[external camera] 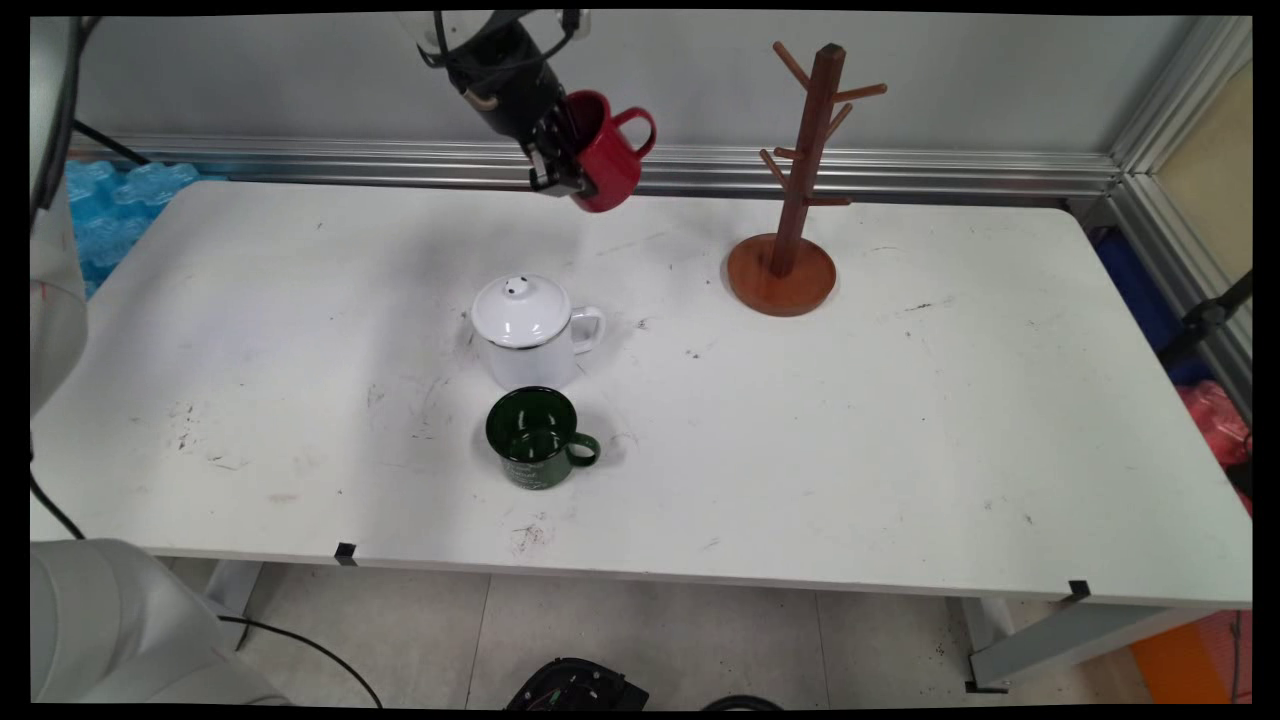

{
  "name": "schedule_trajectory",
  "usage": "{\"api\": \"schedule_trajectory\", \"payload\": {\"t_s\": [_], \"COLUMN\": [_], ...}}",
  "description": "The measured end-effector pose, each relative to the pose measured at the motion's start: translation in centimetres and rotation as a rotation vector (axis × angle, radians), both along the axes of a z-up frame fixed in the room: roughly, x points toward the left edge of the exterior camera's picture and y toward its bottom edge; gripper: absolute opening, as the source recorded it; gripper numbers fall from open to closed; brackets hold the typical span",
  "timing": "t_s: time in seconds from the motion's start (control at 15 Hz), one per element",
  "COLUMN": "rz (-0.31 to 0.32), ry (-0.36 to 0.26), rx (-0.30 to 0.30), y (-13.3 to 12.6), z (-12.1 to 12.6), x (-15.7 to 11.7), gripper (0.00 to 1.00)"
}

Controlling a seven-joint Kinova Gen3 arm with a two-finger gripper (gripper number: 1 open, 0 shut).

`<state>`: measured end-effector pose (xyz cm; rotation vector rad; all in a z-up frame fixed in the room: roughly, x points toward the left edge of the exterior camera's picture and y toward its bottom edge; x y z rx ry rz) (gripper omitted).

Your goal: Place the picked object on the table

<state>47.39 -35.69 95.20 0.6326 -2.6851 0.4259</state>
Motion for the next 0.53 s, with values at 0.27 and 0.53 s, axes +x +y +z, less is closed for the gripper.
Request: {"api": "schedule_trajectory", "payload": {"t_s": [0.27,0.53], "rz": [-0.006,0.003], "ry": [-0.036,-0.062], "rx": [0.039,0.074], "y": [-1.3,-2.3], "z": [-2.1,-4.3], "x": [0.8,1.2], "gripper": [0.0,0.0]}}
